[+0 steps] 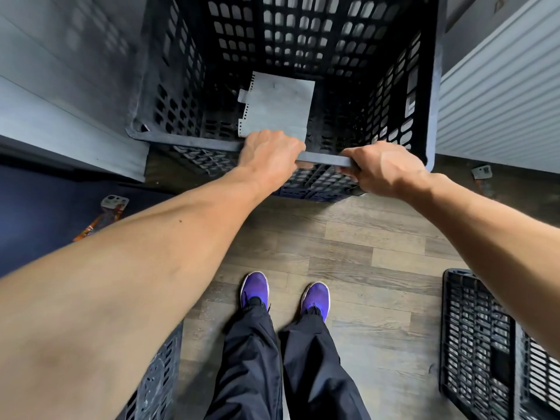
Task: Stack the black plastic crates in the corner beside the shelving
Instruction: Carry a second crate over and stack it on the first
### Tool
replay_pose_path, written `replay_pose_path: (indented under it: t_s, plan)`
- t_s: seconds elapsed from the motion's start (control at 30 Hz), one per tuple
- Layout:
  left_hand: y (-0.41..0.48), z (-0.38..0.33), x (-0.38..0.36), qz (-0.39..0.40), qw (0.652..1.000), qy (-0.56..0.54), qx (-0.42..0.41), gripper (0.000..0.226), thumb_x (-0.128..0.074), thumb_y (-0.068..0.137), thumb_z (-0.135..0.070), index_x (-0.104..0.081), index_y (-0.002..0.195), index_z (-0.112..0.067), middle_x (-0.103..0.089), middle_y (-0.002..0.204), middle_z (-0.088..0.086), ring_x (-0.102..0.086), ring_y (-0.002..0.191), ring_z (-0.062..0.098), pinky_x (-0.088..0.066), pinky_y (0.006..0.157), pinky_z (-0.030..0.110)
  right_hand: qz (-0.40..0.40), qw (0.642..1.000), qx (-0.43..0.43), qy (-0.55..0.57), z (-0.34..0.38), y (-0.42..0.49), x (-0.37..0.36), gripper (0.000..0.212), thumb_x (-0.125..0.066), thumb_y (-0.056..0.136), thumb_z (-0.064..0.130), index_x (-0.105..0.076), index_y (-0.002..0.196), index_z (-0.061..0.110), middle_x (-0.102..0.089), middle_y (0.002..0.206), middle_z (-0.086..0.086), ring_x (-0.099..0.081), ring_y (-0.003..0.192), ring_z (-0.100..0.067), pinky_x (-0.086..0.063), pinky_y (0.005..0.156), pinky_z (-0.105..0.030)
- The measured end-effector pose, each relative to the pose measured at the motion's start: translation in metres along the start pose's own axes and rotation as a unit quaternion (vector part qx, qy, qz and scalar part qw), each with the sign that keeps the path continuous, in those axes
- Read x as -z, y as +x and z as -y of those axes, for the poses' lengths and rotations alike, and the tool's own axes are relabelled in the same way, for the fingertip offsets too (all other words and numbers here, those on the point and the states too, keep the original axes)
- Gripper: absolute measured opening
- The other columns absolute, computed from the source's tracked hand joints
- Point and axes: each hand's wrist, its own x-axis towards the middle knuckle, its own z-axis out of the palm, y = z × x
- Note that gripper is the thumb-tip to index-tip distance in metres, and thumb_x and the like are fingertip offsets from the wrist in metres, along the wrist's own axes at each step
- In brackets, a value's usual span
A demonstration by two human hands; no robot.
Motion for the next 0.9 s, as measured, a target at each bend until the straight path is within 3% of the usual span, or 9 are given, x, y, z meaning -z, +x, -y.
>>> replay_pose_path:
  t_s: [0.37, 0.5, 0.67, 0.8, 0.9]
  plan:
    - [0.009, 0.002, -0.012, -0.037, 0.998, 0.014, -0.057, 0.011, -0.059, 0.093, -0.031, -0.063, 0.101, -0.024, -0.068, 0.077, 0.002, -0.063, 0.072, 0.029, -0.045, 0.062, 0.034, -0.017, 0.999, 0.013, -0.025, -0.013, -0.001, -0.003, 0.011, -0.047, 0.098, 0.03, -0.054, 0.09, 0.026, -0.053, 0.064, 0.006, -0.054, 0.058, -0.02, -0.047, 0.056, -0.036]
    - [0.01, 0.0, -0.019, -0.057, 0.997, 0.025, -0.046, 0.008, -0.061, 0.092, -0.033, -0.062, 0.096, -0.025, -0.067, 0.073, -0.001, -0.062, 0.066, 0.027, -0.04, 0.055, 0.031, -0.01, 0.999, 0.019, -0.029, -0.016, 0.0, -0.003, 0.011, -0.049, 0.097, 0.03, -0.057, 0.099, 0.024, -0.057, 0.067, 0.004, -0.057, 0.062, -0.023, -0.047, 0.059, -0.035]
    - [0.006, -0.002, -0.018, -0.053, 0.997, 0.022, -0.043, 0.01, -0.059, 0.093, -0.034, -0.063, 0.1, -0.027, -0.069, 0.077, 0.0, -0.064, 0.073, 0.029, -0.038, 0.058, 0.031, -0.007, 1.0, 0.016, -0.019, -0.016, -0.002, -0.004, 0.007, -0.05, 0.096, 0.027, -0.055, 0.092, 0.026, -0.058, 0.068, 0.004, -0.057, 0.064, -0.024, -0.051, 0.063, -0.039]
    - [0.007, 0.0, -0.014, -0.057, 0.996, 0.031, -0.054, 0.024, -0.052, 0.095, -0.049, -0.063, 0.098, -0.028, -0.067, 0.074, 0.0, -0.064, 0.072, 0.027, -0.035, 0.059, 0.032, -0.001, 1.0, 0.012, -0.011, -0.014, -0.001, -0.005, 0.01, -0.048, 0.096, 0.026, -0.051, 0.087, 0.028, -0.058, 0.068, 0.004, -0.058, 0.065, -0.025, -0.051, 0.063, -0.039]
    - [0.006, -0.001, -0.014, -0.048, 0.997, 0.032, -0.055, 0.019, -0.054, 0.095, -0.043, -0.064, 0.101, -0.028, -0.068, 0.078, 0.0, -0.064, 0.074, 0.027, -0.037, 0.06, 0.032, 0.0, 1.0, 0.008, -0.014, -0.015, -0.002, -0.006, 0.007, -0.049, 0.096, 0.028, -0.053, 0.091, 0.027, -0.059, 0.069, 0.004, -0.058, 0.065, -0.025, -0.05, 0.062, -0.039]
